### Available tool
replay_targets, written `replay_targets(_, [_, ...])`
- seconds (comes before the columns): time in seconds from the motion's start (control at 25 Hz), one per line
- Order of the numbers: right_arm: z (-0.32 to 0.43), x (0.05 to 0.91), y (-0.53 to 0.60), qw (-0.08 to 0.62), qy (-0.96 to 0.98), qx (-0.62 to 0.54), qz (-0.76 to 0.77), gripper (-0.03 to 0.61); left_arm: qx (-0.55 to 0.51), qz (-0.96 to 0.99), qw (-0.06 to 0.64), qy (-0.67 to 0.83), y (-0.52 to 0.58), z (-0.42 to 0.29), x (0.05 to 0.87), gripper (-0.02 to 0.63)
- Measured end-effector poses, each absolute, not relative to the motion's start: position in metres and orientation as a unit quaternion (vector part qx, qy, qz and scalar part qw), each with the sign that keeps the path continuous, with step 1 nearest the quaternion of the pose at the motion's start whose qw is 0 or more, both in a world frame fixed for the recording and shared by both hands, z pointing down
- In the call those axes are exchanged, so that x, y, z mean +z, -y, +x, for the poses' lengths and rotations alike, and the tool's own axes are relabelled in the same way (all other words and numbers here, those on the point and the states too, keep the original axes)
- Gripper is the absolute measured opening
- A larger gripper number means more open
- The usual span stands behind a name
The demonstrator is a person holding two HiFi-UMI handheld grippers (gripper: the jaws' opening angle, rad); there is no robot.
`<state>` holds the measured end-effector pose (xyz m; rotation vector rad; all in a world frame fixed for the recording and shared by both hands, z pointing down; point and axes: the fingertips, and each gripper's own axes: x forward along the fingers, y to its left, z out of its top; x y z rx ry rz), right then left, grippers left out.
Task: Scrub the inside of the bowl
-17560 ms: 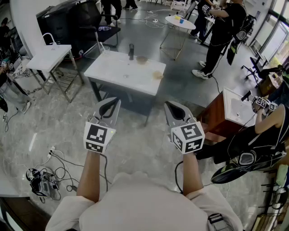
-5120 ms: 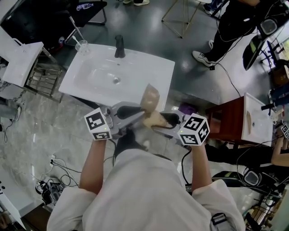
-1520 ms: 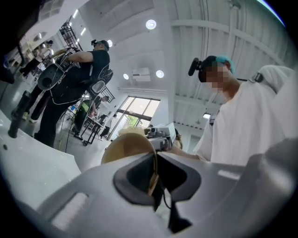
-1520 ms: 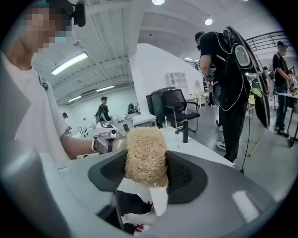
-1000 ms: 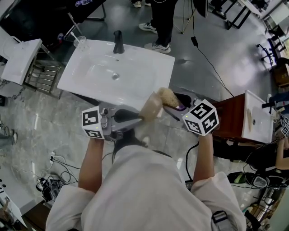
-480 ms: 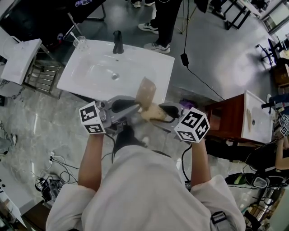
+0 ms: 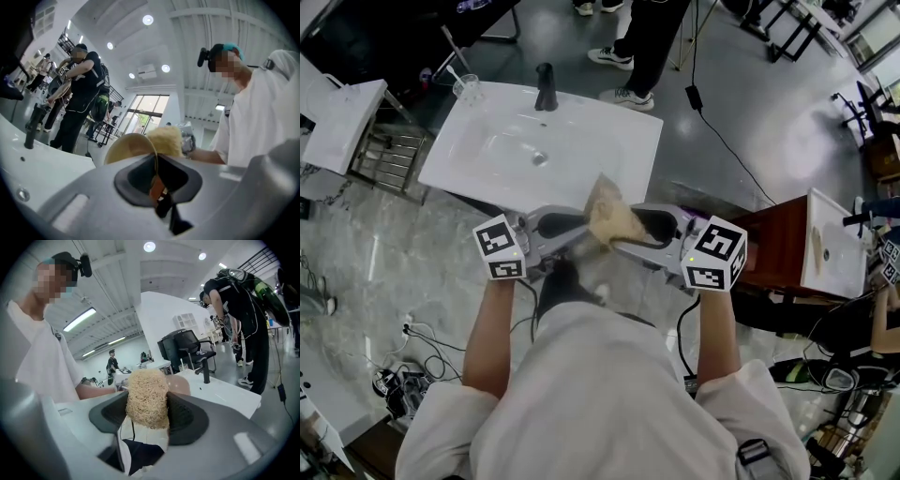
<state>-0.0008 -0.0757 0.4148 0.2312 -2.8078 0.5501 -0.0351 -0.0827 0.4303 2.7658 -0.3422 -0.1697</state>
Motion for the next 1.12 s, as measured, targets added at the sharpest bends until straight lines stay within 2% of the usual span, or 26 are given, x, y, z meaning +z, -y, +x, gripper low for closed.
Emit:
replay_targets(0.32, [0.019,0.420,0.116,0.142,0.960,0.193,0.143,0.252,-0.078,0.976,0.191,0.071,0.060,-0.027,0.429,0.020])
replay_targets(0.88, [0.052,0.445,0.141,0.154,0.937,0.233,0.208,0.252,-0.108,0.978,0.176,0.022,0.051,-0.024,0.402,0.020])
replay_targets(1.12, [0.054,0.462,0.142,0.164,0.927,0.250,0.227,0.252,-0.160,0.971,0.176,0.019,0.059,-0.028,0.385,0.021])
